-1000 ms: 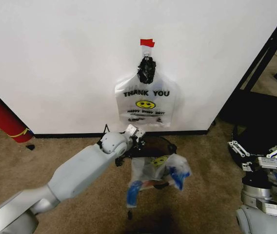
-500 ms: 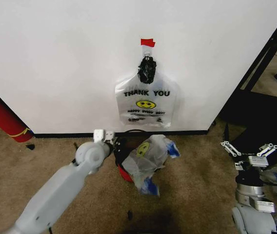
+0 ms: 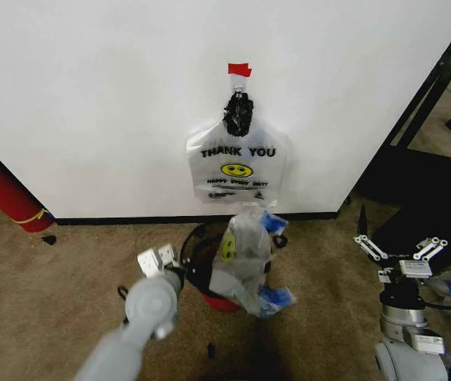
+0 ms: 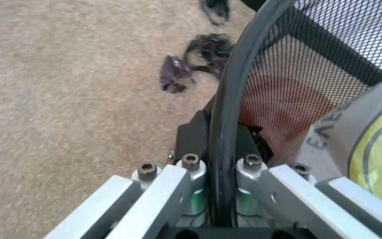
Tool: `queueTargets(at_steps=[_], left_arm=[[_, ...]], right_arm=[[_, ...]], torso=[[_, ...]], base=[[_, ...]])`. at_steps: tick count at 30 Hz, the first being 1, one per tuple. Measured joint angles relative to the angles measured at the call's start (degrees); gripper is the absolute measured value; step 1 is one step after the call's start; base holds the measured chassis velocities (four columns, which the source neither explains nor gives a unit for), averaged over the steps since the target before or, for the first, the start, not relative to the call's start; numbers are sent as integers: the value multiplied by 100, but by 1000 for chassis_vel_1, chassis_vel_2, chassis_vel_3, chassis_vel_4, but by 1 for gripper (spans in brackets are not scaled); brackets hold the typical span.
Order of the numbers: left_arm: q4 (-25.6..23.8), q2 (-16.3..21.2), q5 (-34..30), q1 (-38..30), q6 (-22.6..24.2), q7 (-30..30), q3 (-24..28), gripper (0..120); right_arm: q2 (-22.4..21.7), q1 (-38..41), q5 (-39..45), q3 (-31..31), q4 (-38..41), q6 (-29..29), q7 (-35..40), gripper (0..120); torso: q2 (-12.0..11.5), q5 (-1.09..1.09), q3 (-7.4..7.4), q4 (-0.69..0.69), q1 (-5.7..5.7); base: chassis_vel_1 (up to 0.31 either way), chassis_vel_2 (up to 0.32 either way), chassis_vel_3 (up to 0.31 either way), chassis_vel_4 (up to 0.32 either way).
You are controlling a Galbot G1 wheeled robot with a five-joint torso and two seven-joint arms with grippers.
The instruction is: Pick up the garbage bag from the wall and place it over the trash bin.
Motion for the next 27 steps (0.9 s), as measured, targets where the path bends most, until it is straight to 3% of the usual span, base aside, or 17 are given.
queueTargets(at_steps=[6,11,18,21,23,25,26,27], left_arm=[[-59,-211,718,382,-201,78,50,0],[-23,-281,960,450,-298,131,104,0],[-112,-254,1415,494,-491,333,176,21],[-384,4,2234,631,-650,789,265,34],[-550,208,2937,755,-994,1278,323,43],[-570,246,3093,781,-1109,1404,341,45],[-639,415,3785,868,-1592,2066,432,52],[-704,512,4049,899,-1771,2440,483,55]], right_arm=[[25,-207,-5,57,118,101,12,100],[105,-276,-80,27,156,124,8,100],[122,-210,-117,-1,115,121,-22,100],[115,-98,-115,-33,25,100,-54,100],[101,-15,-103,-43,-50,87,-61,100],[97,4,-98,-43,-71,83,-62,100],[69,83,-32,-40,-187,72,-129,100],[54,124,-2,-28,-258,54,-174,100]], torso=[[0,0,0,-2,0],[0,0,0,-2,0],[0,0,1,-2,0],[-1,0,1,-2,0],[-1,1,0,-1,0],[-1,1,0,0,0],[-1,-1,1,0,0],[-1,-1,1,0,0]], base=[[0,0,0,0],[0,0,0,0],[0,0,0,0],[0,0,0,0],[0,0,0,0],[0,0,0,0],[0,0,0,0],[0,0,0,0]])
